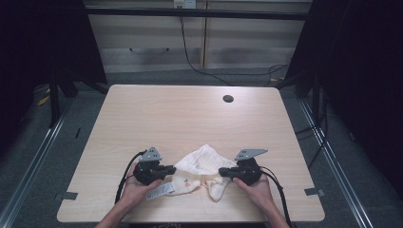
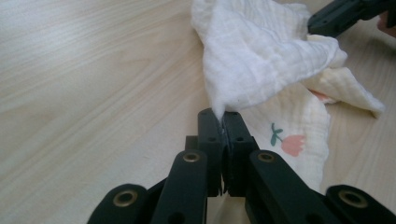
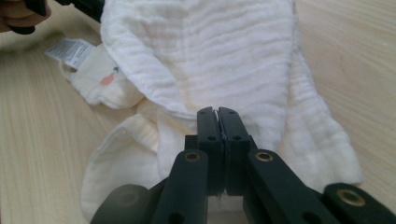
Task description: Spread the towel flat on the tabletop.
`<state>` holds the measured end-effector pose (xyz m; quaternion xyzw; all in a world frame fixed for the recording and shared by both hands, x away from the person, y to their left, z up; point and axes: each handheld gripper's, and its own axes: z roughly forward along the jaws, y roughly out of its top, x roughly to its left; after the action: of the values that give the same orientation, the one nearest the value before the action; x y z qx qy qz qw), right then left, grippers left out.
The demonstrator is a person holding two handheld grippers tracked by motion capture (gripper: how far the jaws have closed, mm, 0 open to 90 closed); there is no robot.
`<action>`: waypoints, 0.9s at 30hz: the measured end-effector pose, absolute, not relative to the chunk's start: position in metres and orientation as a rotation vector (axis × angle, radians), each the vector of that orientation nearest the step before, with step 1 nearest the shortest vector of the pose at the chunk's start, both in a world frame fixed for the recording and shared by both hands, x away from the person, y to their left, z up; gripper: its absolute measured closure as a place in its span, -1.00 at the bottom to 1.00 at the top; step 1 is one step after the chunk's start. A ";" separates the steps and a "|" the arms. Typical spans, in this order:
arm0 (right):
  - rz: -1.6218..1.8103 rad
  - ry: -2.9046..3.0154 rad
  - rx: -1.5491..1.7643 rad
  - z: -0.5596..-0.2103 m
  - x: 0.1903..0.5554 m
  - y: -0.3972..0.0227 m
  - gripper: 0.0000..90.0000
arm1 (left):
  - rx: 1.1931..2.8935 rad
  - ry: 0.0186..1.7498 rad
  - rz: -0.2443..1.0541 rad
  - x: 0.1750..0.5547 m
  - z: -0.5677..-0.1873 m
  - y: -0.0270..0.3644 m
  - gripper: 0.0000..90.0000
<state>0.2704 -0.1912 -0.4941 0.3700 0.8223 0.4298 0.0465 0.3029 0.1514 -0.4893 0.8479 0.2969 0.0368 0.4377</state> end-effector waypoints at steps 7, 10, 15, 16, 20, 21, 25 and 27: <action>1.325 2.508 1.118 -0.483 0.259 -0.198 0.98 | 2.132 0.736 0.075 0.319 -0.492 0.143 0.95; 1.354 2.530 1.127 -0.483 0.248 -0.204 0.98 | 2.153 0.728 0.040 0.325 -0.500 0.133 0.95; 1.353 2.503 1.178 -0.491 0.245 -0.216 0.98 | 2.147 0.760 0.026 0.327 -0.506 0.126 0.67; 1.353 2.503 1.178 -0.491 0.245 -0.216 0.98 | 2.147 0.760 0.026 0.327 -0.506 0.126 0.60; 1.361 2.478 1.202 -0.491 0.250 -0.220 0.98 | 2.078 0.776 0.000 0.318 -0.491 0.139 0.32; 1.357 2.479 1.205 -0.492 0.250 -0.220 0.98 | 2.066 0.774 -0.002 0.313 -0.487 0.142 0.27; 1.353 2.483 1.203 -0.493 0.252 -0.219 0.98 | 2.086 0.720 0.014 0.296 -0.481 0.149 0.24; 1.344 2.485 1.220 -0.493 0.252 -0.218 0.98 | 2.092 0.705 0.005 0.283 -0.484 0.153 0.20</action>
<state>0.2517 -0.2178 -0.4935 0.3962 0.8070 0.4367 0.0323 0.2828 0.1535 -0.4843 0.8461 0.2851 0.0019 0.4503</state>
